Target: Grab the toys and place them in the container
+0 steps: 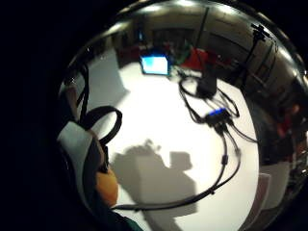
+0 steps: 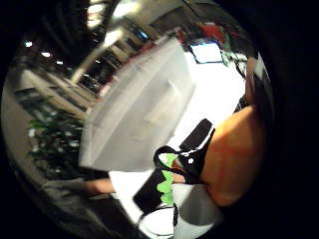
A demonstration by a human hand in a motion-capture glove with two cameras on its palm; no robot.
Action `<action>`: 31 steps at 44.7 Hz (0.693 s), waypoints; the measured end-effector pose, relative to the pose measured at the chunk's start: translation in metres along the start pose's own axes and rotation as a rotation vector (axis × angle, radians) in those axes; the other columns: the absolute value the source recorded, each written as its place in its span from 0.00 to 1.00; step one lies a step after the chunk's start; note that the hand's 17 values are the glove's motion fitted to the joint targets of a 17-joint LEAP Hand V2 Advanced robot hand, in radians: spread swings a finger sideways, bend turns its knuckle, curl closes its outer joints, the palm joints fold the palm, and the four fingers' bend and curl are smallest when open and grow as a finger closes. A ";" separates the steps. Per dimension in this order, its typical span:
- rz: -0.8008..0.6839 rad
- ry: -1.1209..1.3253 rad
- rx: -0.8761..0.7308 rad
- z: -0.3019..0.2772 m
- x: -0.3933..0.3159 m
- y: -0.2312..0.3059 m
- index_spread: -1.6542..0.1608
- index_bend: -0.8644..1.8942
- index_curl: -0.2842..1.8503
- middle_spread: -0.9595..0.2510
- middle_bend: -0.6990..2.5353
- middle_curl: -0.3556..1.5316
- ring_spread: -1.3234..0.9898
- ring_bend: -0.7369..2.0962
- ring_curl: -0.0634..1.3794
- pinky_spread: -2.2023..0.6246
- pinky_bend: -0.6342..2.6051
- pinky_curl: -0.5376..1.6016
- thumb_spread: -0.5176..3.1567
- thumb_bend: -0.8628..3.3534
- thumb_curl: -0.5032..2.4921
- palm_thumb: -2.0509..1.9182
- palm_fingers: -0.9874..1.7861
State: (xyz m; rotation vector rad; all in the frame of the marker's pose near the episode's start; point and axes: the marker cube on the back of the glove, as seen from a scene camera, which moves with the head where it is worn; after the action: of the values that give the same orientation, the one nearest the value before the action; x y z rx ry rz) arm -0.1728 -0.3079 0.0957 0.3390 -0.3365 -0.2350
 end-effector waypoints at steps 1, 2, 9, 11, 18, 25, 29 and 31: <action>-0.027 -0.025 0.027 -0.011 -0.015 -0.006 0.72 0.52 0.33 0.49 0.42 0.64 0.37 0.63 0.53 0.65 0.53 0.49 0.44 0.26 0.32 0.65 0.73; -0.058 -0.051 0.048 -0.023 -0.031 -0.013 0.72 0.53 0.34 0.48 0.43 0.64 0.37 0.63 0.53 0.65 0.53 0.49 0.44 0.26 0.32 0.65 0.73; -0.235 -0.187 0.039 -0.061 -0.135 -0.088 0.72 0.54 0.36 0.46 0.43 0.67 0.37 0.63 0.54 0.64 0.53 0.48 0.43 0.25 0.34 0.65 0.73; -0.210 -0.181 0.014 -0.056 -0.151 -0.111 0.72 0.54 0.37 0.46 0.43 0.68 0.37 0.63 0.54 0.64 0.53 0.48 0.42 0.25 0.35 0.65 0.73; -0.150 -0.082 -0.112 -0.011 -0.179 -0.157 0.72 0.54 0.40 0.45 0.43 0.70 0.37 0.63 0.54 0.64 0.53 0.48 0.41 0.24 0.36 0.64 0.72; -0.174 -0.013 -0.291 0.017 -0.175 -0.152 0.72 0.48 0.41 0.47 0.38 0.66 0.39 0.60 0.52 0.66 0.52 0.47 0.45 0.21 0.35 0.61 0.54; -0.192 -0.014 -0.312 0.001 -0.159 -0.135 0.71 0.51 0.42 0.51 0.33 0.63 0.41 0.53 0.50 0.69 0.50 0.47 0.46 0.18 0.32 0.54 0.40; -0.211 -0.022 -0.330 -0.014 -0.149 -0.121 0.70 0.50 0.41 0.52 0.33 0.62 0.41 0.52 0.47 0.71 0.49 0.46 0.46 0.19 0.31 0.53 0.39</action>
State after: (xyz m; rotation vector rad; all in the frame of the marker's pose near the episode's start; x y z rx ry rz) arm -0.3248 -0.3727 -0.0025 0.0453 -0.2783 -0.4950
